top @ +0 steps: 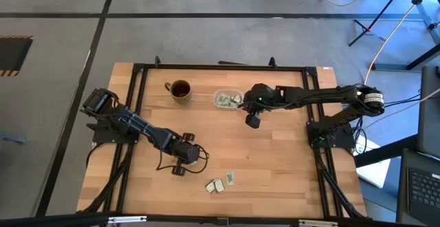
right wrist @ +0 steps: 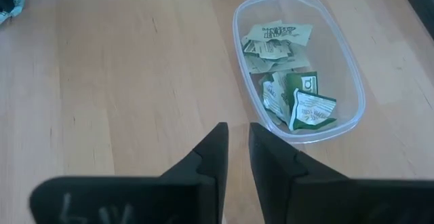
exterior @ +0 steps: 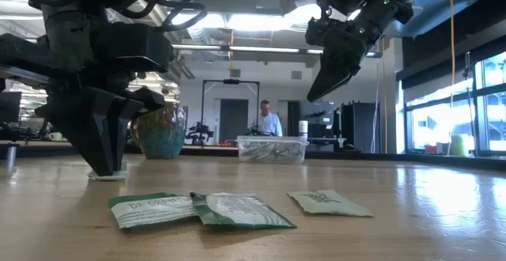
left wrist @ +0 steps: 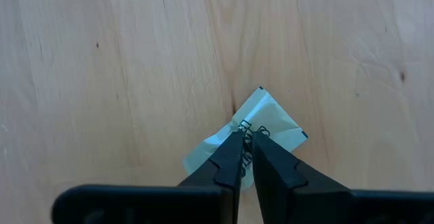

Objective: Pick and place Stevia / Truvia into bins
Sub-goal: Put the stevia packet into the transparent container

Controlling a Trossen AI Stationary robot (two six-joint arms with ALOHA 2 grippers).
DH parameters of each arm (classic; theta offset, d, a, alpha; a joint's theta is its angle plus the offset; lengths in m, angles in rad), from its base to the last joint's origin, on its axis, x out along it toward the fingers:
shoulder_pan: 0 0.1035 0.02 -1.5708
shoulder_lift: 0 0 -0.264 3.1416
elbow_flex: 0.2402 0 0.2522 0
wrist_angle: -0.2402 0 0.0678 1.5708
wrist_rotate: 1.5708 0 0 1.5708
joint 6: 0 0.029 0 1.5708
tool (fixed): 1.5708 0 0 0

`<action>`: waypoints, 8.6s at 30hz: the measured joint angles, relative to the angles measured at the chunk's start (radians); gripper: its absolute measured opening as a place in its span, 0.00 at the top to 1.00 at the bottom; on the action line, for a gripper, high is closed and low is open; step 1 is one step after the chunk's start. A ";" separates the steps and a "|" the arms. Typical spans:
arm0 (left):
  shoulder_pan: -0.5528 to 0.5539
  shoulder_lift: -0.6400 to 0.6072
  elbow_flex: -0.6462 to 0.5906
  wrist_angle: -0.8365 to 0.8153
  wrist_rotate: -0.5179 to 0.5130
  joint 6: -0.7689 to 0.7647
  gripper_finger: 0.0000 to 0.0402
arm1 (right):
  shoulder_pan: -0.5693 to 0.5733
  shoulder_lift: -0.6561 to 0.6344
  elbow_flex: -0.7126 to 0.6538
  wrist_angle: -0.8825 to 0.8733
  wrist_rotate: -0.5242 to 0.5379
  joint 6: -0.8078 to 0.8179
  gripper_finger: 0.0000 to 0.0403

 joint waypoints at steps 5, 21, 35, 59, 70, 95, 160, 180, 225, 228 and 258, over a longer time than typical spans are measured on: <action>0.003 -0.071 -0.003 -0.049 0.004 0.011 0.98 | 0.005 0.000 0.000 -0.020 -0.002 0.016 0.84; 0.159 -0.188 0.004 0.207 -0.034 0.146 0.99 | 0.225 0.000 0.000 -0.029 -0.192 -0.022 0.84; 0.546 -0.168 0.007 0.564 -0.073 0.331 0.97 | 0.289 0.000 0.000 -0.023 -0.190 0.056 0.84; 0.704 0.249 0.345 0.350 -0.040 0.458 0.97 | 0.289 0.000 0.000 0.006 -0.188 0.052 0.84; 0.704 0.225 0.346 0.317 -0.057 0.443 0.78 | 0.289 0.000 0.000 0.002 -0.189 0.056 0.84; 0.416 -0.088 0.339 0.269 0.433 0.289 0.72 | 0.509 0.180 0.001 0.363 -0.124 -0.010 0.84; 0.090 -0.088 0.338 0.196 0.010 0.065 0.74 | 0.632 0.546 0.140 0.254 -0.069 -0.007 0.89; 0.090 -0.088 0.338 0.196 0.010 0.065 0.74 | 0.632 0.546 0.139 0.262 -0.098 0.056 0.88; 0.085 -0.193 0.327 0.096 -0.087 0.082 0.74 | 0.612 0.332 0.164 0.088 -0.009 0.059 0.99; 0.082 -0.224 0.277 0.112 -0.118 0.069 0.75 | 0.582 0.276 0.160 0.053 0.059 0.034 0.99; 0.080 -0.353 -0.138 0.572 -0.133 0.023 0.81 | -0.095 0.380 0.165 0.117 0.100 -0.207 0.98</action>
